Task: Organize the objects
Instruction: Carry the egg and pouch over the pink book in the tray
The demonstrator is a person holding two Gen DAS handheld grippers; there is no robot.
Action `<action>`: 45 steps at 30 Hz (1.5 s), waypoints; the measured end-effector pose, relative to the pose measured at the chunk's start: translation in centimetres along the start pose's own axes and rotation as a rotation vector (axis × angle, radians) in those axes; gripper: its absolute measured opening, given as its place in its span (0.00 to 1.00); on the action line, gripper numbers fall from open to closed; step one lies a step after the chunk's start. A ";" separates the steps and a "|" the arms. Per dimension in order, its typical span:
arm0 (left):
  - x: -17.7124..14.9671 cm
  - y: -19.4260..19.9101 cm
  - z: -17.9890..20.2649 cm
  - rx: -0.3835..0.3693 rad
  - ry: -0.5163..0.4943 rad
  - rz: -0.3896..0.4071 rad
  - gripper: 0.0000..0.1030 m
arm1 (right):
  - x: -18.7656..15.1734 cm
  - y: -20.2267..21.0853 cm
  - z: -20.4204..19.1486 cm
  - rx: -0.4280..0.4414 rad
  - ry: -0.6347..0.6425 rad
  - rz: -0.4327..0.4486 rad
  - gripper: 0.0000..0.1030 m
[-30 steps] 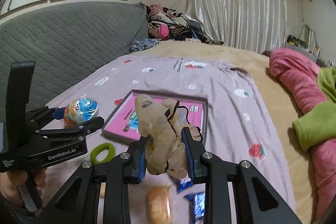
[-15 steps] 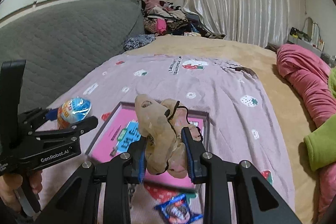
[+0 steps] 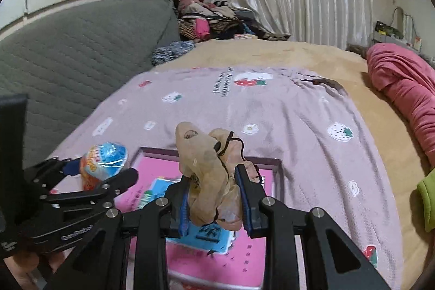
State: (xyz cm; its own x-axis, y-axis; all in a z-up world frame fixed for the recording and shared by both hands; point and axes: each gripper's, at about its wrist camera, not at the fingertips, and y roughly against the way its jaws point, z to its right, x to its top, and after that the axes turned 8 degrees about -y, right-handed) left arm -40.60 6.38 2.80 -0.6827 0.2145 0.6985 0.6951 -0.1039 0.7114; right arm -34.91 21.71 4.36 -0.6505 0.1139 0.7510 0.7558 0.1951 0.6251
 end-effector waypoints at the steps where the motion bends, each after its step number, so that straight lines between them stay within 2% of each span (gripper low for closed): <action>1: 0.0 -0.5 0.1 -0.012 0.007 -0.005 0.67 | -0.2 -0.5 0.1 -0.009 -0.003 0.005 0.30; 4: 0.0 -1.7 0.3 -0.009 -0.005 -0.009 0.67 | -0.8 -2.2 0.1 -0.013 -0.015 0.004 0.29; 6: -0.1 -2.4 0.5 0.019 -0.026 -0.001 0.67 | -1.1 -3.3 0.5 -0.058 -0.001 0.015 0.29; 9: -0.4 -4.1 0.6 0.063 -0.044 0.000 0.67 | -2.1 -4.6 1.6 -0.063 -0.013 0.030 0.30; 12: -0.6 -6.1 0.5 0.032 -0.035 -0.021 0.67 | -2.6 -6.6 2.5 -0.092 0.005 -0.006 0.29; 14: -0.7 -7.7 0.7 0.044 -0.046 -0.053 0.67 | -2.7 -7.0 3.0 -0.113 0.006 -0.003 0.29; 20: -1.4 -10.7 0.4 0.027 -0.018 -0.125 0.67 | -3.0 -8.5 3.6 -0.105 -0.005 -0.038 0.30; 28: -1.7 -12.2 0.3 0.023 0.010 -0.171 0.67 | -3.9 -10.4 3.9 -0.123 0.000 -0.108 0.30; 33: -1.8 -12.4 0.6 0.021 0.007 -0.164 0.68 | -4.1 -10.5 3.7 -0.122 0.008 -0.122 0.30; 36: -1.8 -12.9 0.5 0.013 0.019 -0.194 0.68 | -4.2 -10.5 3.7 -0.117 0.007 -0.127 0.33; 40: -2.1 -13.3 0.2 -0.008 0.037 -0.226 0.70 | -4.3 -10.4 3.4 -0.119 0.012 -0.130 0.45; 45: -2.0 -13.0 -0.1 0.003 0.036 -0.219 0.74 | -4.1 -10.0 3.2 -0.107 0.008 -0.128 0.53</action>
State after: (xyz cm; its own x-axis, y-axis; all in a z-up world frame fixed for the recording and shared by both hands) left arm -48.28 7.21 -7.80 -0.8248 0.1970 0.5300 0.5303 -0.0559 0.8460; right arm -40.04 22.38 -5.68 -0.7419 0.0869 0.6648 0.6705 0.1027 0.7348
